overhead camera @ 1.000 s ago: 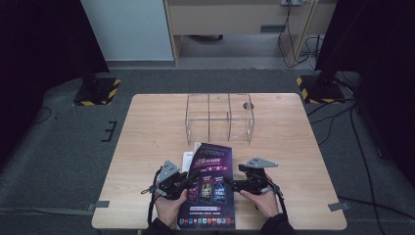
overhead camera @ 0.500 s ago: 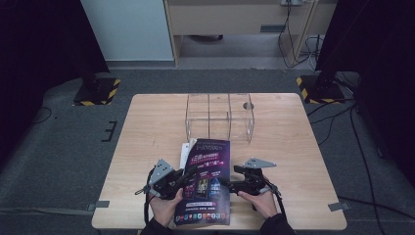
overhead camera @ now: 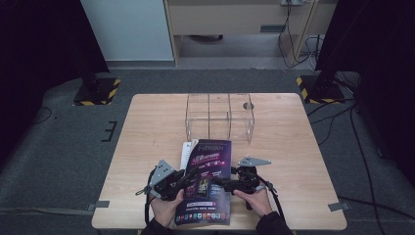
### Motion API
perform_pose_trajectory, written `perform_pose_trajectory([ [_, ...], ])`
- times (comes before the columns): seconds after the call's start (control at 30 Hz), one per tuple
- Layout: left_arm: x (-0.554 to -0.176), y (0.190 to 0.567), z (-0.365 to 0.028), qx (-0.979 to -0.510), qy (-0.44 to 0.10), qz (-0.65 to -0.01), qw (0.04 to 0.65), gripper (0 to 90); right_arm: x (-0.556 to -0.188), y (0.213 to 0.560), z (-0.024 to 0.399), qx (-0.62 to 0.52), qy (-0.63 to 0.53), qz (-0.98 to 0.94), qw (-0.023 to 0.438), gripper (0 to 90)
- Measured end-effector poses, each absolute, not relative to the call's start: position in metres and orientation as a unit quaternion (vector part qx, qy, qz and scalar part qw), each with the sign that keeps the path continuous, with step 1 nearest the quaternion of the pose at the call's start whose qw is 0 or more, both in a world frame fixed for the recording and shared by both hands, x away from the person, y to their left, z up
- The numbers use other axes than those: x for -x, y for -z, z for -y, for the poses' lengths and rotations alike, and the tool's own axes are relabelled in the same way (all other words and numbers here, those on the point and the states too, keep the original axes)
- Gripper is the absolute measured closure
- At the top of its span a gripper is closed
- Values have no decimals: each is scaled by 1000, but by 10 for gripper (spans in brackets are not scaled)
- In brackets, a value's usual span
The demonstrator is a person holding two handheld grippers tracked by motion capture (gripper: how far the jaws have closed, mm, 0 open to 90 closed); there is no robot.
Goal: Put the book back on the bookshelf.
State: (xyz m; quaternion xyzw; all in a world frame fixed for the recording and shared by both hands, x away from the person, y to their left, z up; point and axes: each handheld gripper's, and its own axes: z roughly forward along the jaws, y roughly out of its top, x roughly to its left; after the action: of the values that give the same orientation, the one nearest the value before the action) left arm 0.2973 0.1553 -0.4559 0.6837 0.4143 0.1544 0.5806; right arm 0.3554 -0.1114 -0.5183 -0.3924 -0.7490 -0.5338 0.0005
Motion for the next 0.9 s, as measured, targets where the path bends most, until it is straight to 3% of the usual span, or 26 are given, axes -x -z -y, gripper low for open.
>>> perform_pose_trajectory([
  [0.4,-298,458,-155,-684,-151,-412,583,830,-359,521,109,401,539,739,47,322],
  [0.7,-299,460,-157,-683,-152,-419,579,830,-361,519,120,433,543,713,94,610],
  [0.9,-300,460,-158,-681,-155,-423,577,829,-358,513,126,439,553,698,117,737],
])
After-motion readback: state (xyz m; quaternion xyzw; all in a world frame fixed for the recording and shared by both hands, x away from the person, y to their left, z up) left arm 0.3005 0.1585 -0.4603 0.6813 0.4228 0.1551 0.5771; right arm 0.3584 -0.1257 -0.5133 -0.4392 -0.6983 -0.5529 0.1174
